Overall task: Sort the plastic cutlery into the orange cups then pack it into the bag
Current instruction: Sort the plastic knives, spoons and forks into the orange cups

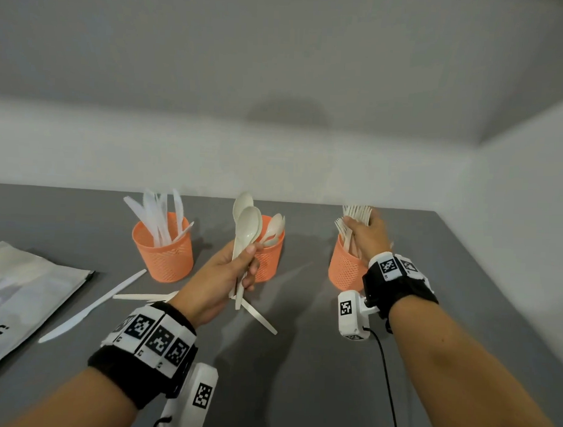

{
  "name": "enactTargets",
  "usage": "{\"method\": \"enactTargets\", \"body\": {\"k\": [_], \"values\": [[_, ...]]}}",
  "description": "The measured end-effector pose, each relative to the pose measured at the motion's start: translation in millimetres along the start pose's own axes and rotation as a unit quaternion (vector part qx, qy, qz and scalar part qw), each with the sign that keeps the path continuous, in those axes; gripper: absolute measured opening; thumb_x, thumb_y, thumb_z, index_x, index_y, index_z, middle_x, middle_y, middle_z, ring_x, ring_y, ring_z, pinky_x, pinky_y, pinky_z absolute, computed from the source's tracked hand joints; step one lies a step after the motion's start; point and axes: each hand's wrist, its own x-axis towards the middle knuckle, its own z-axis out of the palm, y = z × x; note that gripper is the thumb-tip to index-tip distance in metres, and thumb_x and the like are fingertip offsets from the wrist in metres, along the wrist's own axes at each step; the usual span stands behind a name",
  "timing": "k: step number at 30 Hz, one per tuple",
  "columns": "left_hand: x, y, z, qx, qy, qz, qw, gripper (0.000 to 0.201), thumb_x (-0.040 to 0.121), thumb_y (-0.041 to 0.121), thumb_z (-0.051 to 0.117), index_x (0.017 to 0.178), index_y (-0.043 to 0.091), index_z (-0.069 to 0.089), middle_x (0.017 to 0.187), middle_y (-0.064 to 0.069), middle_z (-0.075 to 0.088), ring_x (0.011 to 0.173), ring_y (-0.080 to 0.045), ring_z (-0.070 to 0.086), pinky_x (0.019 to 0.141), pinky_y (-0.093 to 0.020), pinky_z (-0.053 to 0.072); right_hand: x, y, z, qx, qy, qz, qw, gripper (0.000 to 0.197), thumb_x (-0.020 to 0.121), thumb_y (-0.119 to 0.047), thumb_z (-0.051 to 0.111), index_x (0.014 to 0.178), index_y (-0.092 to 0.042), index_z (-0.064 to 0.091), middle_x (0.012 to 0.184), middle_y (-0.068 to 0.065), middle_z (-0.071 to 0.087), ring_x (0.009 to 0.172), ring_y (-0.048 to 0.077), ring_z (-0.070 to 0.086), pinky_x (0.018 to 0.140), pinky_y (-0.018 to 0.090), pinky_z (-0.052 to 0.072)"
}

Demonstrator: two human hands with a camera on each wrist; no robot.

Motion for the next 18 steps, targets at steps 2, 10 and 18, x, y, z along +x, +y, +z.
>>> {"method": "enactTargets", "body": {"k": [2,10,18], "values": [[0.5,0.0,2.7,0.003,-0.004,0.006,1.000,0.018,0.099,0.020,0.038,0.105,0.018,0.055,0.065,0.002,0.043,0.048,-0.006,0.038,0.058,-0.024,0.040,6.2,-0.7,-2.3,-0.040,-0.026,0.040,0.998,0.032,0.082,-0.007,0.062,0.113,-0.009,0.054,0.112,0.014,0.063,0.096,0.028,0.064,0.086,0.040,0.053],[1.4,1.5,3.4,0.074,-0.030,0.044,0.996,0.033,0.098,0.004,0.038,0.124,0.023,0.044,0.062,0.010,0.043,0.054,-0.002,0.040,0.057,-0.015,0.042,-30.4,-35.9,1.9,-0.051,0.052,-0.156,0.985,0.051,0.077,-0.014,0.072,0.121,-0.013,0.045,0.113,0.003,0.041,0.106,0.014,0.045,0.093,0.027,0.039],[-7.3,2.9,4.2,0.134,-0.128,0.021,0.982,0.010,0.095,0.003,0.044,0.093,0.008,0.052,0.060,0.004,0.052,0.055,-0.003,0.049,0.057,-0.012,0.041,-119.3,-65.2,69.9,0.108,-0.369,-0.042,0.922,0.047,0.086,-0.010,0.062,0.123,-0.029,0.042,0.087,0.011,0.058,0.073,0.015,0.064,0.055,0.016,0.051]]}}
